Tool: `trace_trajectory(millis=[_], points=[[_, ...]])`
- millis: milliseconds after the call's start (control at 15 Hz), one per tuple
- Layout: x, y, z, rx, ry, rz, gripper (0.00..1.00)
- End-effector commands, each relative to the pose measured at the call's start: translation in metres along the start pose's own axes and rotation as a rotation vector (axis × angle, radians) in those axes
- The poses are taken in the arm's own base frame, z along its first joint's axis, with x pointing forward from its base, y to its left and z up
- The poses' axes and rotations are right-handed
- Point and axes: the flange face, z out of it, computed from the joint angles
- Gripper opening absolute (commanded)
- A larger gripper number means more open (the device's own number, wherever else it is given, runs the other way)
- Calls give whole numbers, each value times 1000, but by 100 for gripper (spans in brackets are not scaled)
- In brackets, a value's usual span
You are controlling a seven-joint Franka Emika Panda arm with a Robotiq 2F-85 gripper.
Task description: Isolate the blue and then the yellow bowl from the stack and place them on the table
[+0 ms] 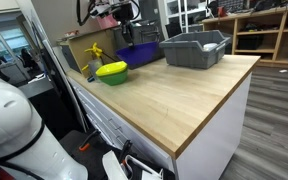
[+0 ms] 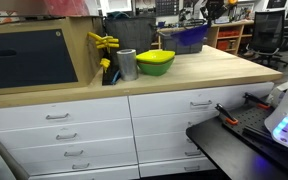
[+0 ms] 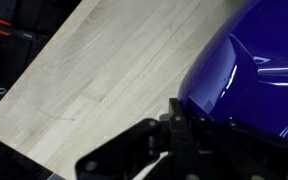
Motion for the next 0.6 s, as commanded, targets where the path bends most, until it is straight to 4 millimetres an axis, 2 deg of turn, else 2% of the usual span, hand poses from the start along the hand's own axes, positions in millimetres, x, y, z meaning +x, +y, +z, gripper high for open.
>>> trace_trajectory(millis=[0,267,533], points=[[6,27,17,39,-53,24,1],[24,61,38,-4,-76,43,1],[43,86,47,-20,-70,60,1]])
